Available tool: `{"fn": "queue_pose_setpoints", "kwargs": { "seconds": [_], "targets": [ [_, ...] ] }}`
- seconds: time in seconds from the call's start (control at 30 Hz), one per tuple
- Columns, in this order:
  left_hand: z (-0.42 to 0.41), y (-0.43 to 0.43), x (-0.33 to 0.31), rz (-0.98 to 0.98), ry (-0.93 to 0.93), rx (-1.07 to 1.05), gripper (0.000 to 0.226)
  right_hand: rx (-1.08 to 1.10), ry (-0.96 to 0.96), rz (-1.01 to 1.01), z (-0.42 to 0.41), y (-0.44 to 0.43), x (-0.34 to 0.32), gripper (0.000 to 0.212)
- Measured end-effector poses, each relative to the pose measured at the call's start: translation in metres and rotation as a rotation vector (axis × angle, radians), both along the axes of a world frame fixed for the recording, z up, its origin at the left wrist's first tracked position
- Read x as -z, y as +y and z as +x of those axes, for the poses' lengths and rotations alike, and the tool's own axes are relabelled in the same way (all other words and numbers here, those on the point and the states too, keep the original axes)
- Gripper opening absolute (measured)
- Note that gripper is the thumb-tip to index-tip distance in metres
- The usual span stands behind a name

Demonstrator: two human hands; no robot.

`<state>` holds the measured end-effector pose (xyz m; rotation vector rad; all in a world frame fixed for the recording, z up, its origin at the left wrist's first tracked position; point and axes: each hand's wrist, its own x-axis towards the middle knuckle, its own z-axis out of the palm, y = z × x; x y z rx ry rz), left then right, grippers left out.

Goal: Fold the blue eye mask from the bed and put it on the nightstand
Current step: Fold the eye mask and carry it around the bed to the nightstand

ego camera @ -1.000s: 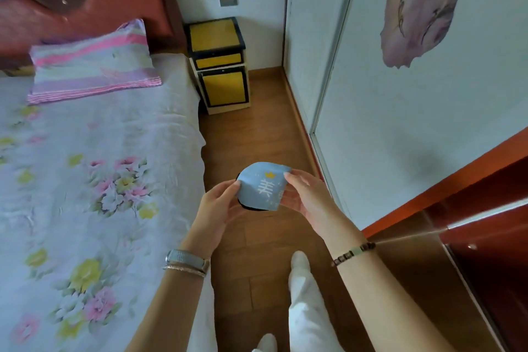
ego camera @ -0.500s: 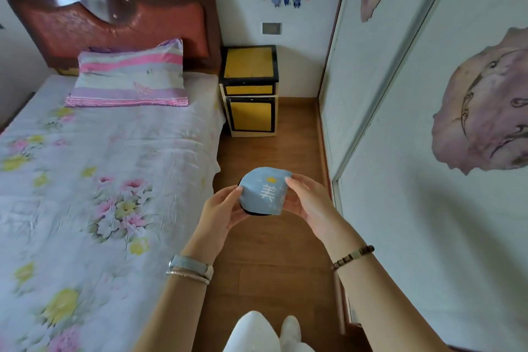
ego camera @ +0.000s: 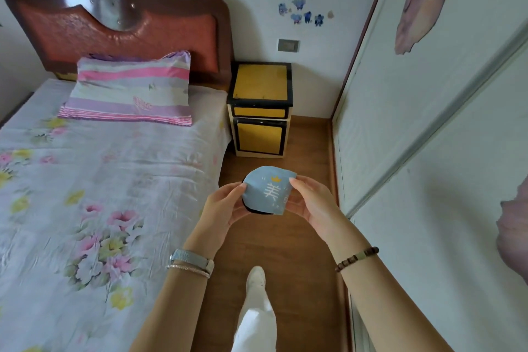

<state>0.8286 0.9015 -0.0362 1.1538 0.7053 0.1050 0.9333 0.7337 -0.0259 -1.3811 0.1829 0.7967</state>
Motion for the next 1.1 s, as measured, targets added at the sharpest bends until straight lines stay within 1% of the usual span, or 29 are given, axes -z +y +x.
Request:
{"fn": "queue_pose_setpoints", "kwargs": {
  "seconds": [0.23,0.43,0.73,0.87,0.97,1.1],
  "targets": [
    [0.088,0.076,-0.015,-0.017,-0.034,-0.009,0.018,0.010,-0.047,-0.007,0.084,0.078,-0.020,0.030],
    [0.143,0.120,-0.025,0.002,-0.047,0.029,0.018,0.021,-0.039,0.008,0.138,0.118,-0.027,0.035],
    [0.226,0.154,-0.024,0.048,0.002,-0.030,0.026,-0.022,-0.013,0.019,0.226,0.158,-0.019,0.030],
    [0.276,0.166,-0.022,0.064,0.030,-0.056,0.031,-0.032,-0.001,0.035,0.279,0.173,-0.013,0.025],
    [0.318,0.176,-0.018,0.084,0.057,-0.077,0.033,-0.048,0.003,0.026,0.325,0.185,-0.010,0.027],
    [0.370,0.188,-0.014,0.109,0.091,-0.109,0.033,-0.056,0.007,0.029,0.382,0.200,-0.006,0.025]
  ]
}}
